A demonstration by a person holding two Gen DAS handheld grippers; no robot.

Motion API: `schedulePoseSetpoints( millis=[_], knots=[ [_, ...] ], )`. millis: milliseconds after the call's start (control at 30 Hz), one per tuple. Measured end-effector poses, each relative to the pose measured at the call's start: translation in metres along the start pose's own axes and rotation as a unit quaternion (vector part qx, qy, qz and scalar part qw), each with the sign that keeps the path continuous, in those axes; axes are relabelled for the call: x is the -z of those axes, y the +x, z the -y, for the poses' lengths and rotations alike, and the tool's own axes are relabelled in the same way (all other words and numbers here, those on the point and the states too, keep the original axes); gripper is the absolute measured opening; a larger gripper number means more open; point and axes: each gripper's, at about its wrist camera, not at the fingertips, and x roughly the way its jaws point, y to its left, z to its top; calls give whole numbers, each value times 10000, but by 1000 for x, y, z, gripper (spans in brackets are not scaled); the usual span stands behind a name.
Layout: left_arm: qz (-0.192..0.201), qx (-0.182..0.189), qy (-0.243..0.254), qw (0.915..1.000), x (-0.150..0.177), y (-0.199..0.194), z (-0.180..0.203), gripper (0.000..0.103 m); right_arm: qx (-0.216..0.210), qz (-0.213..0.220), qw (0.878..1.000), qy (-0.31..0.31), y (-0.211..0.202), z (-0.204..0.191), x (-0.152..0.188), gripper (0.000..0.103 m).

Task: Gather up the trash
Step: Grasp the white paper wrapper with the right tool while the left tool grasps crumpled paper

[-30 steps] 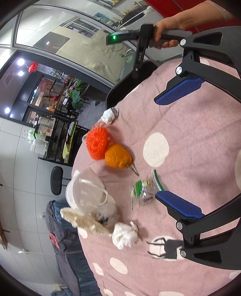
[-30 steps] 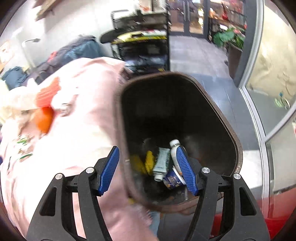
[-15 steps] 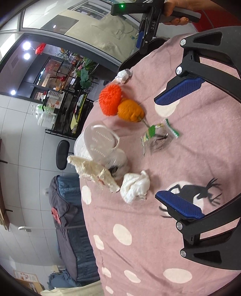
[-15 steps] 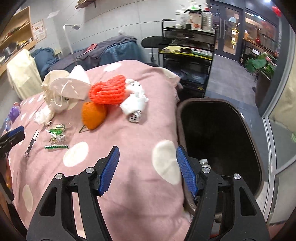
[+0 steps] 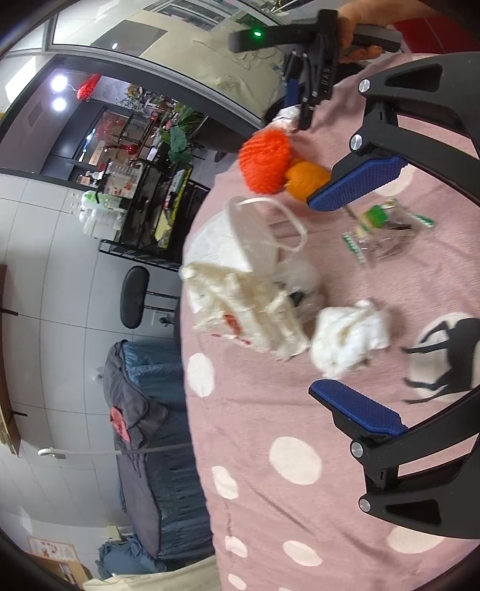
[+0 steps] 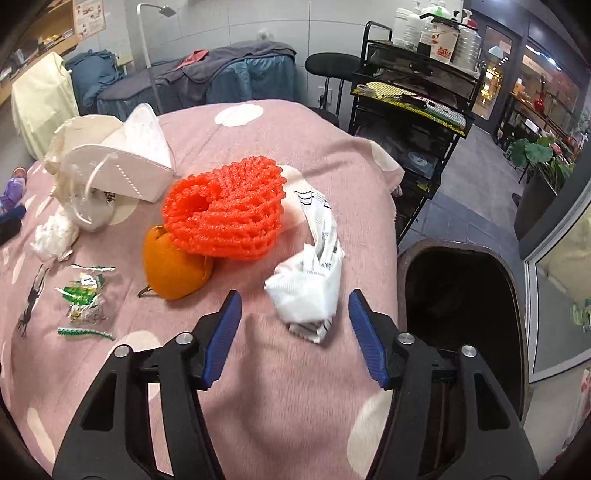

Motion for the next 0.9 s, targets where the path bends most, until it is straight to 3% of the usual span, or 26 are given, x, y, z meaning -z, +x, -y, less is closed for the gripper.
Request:
schedulePoseSetpoints(
  millis=[133, 300, 367, 533, 600, 900],
  knots=[
    [88, 2, 97, 9999, -26, 16, 3, 89, -2, -86, 9999, 56, 7, 1, -3, 38],
    [45, 53, -80, 9999, -49, 41, 8, 83, 27, -80, 9999, 129, 6, 1, -2, 34],
    [-80, 69, -169, 9998, -55, 52, 7, 74, 64, -75, 9999, 93, 5, -1, 0, 34],
    [-279, 30, -531, 9982, -52, 62, -5, 27, 13, -24, 9999, 124, 1, -2, 3, 33],
    [-192, 29, -630, 9978, -47, 53, -9, 19, -2, 22, 9999, 152, -1, -2, 4, 33],
    [631, -283, -291, 9972, -33, -19, -3, 15, -96, 376, 9988, 301, -29, 0, 17, 33]
  ],
)
